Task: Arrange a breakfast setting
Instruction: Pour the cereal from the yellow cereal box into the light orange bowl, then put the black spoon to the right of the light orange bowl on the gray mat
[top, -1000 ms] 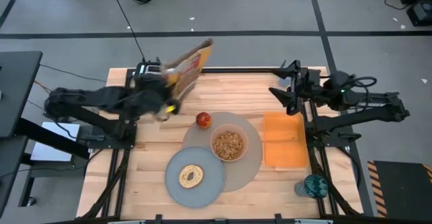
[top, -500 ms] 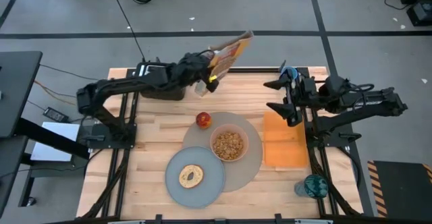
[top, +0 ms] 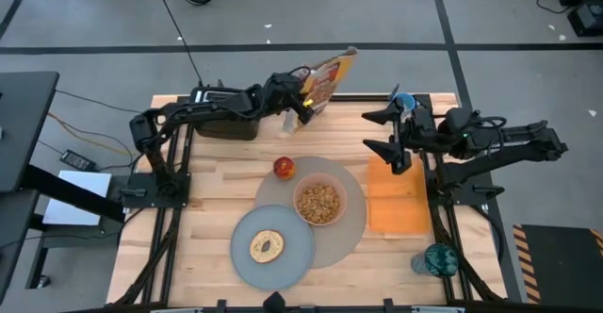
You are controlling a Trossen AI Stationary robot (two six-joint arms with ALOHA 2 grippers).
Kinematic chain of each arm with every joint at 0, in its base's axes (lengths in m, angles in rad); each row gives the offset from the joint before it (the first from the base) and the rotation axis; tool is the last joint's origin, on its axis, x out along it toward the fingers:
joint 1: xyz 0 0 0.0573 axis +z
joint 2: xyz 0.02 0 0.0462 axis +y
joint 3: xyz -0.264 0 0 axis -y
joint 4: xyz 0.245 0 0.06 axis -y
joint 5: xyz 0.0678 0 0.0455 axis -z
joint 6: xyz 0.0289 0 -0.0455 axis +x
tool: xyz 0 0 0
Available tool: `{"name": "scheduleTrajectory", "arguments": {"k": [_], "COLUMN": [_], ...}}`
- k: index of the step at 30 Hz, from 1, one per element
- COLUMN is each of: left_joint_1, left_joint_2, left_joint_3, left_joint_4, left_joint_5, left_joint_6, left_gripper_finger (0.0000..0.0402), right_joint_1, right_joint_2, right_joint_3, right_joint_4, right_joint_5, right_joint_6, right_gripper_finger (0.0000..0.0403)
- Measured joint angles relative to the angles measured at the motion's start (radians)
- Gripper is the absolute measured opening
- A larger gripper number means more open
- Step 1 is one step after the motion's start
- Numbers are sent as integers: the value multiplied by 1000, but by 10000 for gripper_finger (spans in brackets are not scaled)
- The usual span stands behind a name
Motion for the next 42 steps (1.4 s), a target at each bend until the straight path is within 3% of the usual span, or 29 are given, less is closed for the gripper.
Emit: {"name": "scheduleTrajectory", "arguments": {"k": [4,13,21,42], "left_joint_1": [-1,2,-23,-73], "left_joint_2": [-13,-62,-125,-249], "left_joint_3": [-2,-3,-3,-3], "left_joint_4": [-43,-253,-299,-474], "left_joint_5": [0,62,79,83], "left_joint_6": [2,-46,-55,-41], "left_gripper_finger": [36,141,207,215], "right_joint_1": [-13,-25,-25,-33], "right_joint_2": [13,12,13,-11], "right_joint_3": [0,0,0,0], "right_joint_4": [-4,-48,-96,-208], "right_joint_5": [22,19,3,-65], "right_joint_6": [3,22,48,52], "right_gripper_finger": [349,353,353,353]}}
